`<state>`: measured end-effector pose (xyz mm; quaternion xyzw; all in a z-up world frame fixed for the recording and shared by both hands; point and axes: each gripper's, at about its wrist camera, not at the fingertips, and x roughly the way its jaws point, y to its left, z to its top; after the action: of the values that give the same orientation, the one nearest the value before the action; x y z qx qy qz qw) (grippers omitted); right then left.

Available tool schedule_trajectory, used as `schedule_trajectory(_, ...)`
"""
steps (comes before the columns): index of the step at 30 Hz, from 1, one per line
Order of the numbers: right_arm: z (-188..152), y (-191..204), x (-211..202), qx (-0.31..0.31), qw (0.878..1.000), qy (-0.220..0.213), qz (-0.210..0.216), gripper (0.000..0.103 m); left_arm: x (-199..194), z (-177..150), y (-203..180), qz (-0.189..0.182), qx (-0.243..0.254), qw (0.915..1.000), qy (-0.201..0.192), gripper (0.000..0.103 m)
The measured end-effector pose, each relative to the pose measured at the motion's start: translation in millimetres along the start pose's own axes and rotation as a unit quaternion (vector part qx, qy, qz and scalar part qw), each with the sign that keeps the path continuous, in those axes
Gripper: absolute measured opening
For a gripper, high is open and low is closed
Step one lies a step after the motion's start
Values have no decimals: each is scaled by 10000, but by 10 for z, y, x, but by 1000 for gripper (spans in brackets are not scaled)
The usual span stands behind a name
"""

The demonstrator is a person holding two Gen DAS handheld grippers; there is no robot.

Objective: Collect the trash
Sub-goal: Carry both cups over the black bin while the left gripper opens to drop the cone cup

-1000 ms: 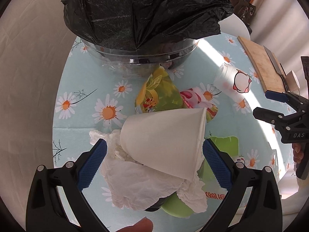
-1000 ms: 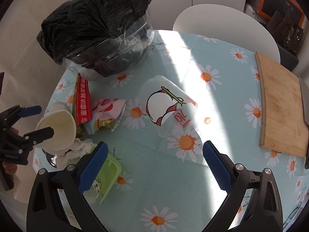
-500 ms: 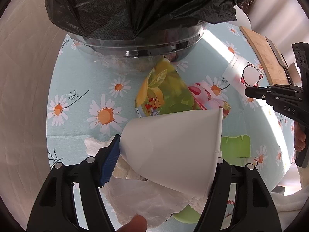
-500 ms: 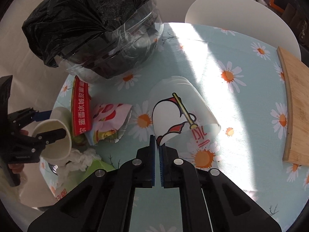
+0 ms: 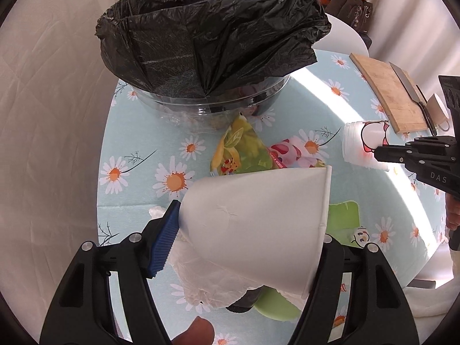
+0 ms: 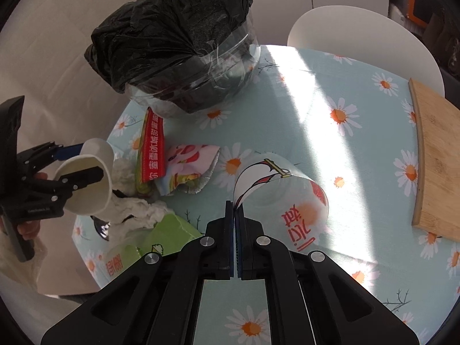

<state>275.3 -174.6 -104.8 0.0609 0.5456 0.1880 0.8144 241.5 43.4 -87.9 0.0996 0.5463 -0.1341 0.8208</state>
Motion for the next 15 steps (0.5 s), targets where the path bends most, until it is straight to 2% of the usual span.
schedule_trajectory(6, -95, 32, -300, -140, 9997, -181, -123, 1, -219, -96, -103, 78, -38, 9997, -224, 69)
schedule_trajectory(8, -126, 48, -395, -244, 9991, -257, -220, 1, -264, -124, -127, -44, -121, 9996, -247, 69)
schedule_trajectory(15, -167, 193, -819, -514, 9957, -673, -368, 1, -465, -194, -185, 148, -180, 9985, -499, 69)
